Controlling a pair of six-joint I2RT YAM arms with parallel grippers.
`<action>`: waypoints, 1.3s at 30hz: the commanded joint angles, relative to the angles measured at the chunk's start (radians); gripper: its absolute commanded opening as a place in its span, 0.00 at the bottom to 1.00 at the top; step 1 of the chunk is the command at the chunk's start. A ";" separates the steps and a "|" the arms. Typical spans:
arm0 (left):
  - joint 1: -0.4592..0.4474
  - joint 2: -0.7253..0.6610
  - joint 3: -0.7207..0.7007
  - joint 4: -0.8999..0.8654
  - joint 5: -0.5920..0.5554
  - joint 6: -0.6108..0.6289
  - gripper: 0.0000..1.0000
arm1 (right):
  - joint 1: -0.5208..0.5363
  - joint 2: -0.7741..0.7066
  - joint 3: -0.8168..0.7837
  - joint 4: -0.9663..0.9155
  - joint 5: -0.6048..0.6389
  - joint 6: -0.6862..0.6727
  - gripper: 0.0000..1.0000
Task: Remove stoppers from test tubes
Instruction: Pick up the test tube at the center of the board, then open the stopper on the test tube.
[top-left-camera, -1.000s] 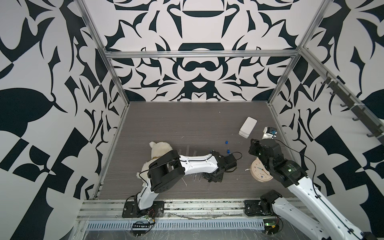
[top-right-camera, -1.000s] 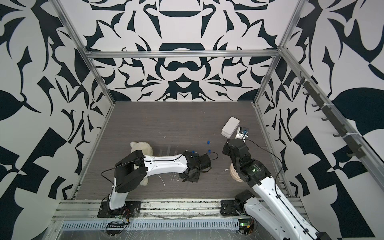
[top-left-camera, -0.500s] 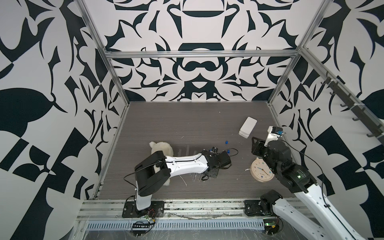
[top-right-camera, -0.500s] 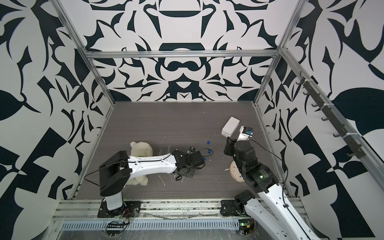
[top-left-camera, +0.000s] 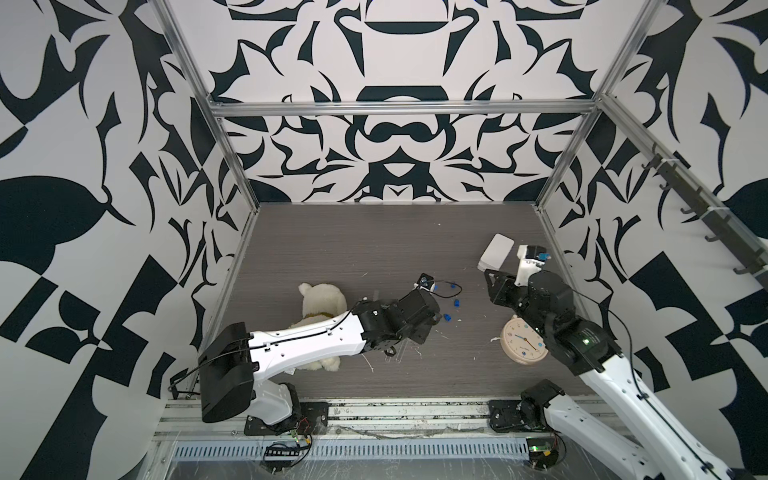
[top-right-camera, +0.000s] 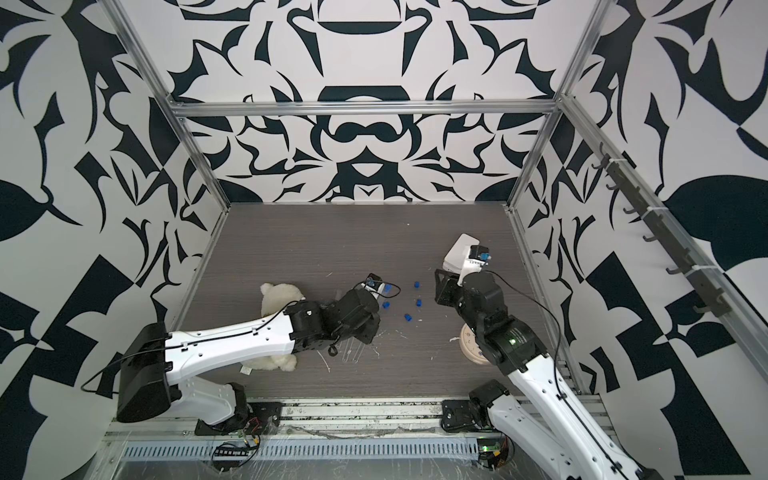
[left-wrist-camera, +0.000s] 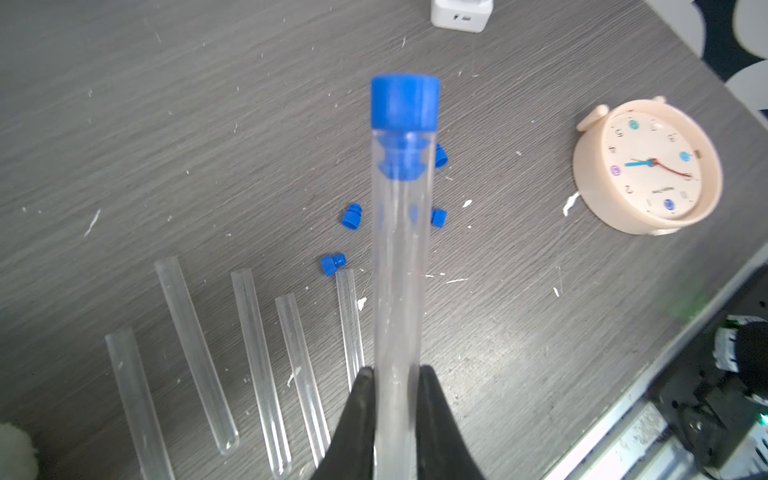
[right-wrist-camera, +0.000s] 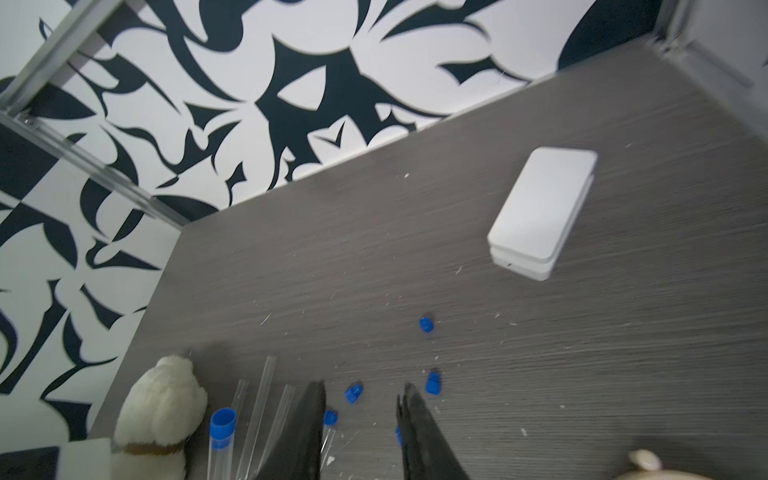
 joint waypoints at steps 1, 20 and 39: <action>0.004 -0.036 -0.037 0.065 0.024 0.040 0.16 | 0.000 0.054 -0.035 0.202 -0.162 0.077 0.32; 0.005 -0.039 -0.099 0.111 0.054 -0.002 0.17 | 0.005 0.362 -0.089 0.580 -0.415 0.311 0.31; 0.005 0.002 -0.069 0.084 0.086 0.054 0.17 | 0.074 0.462 -0.041 0.640 -0.459 0.327 0.28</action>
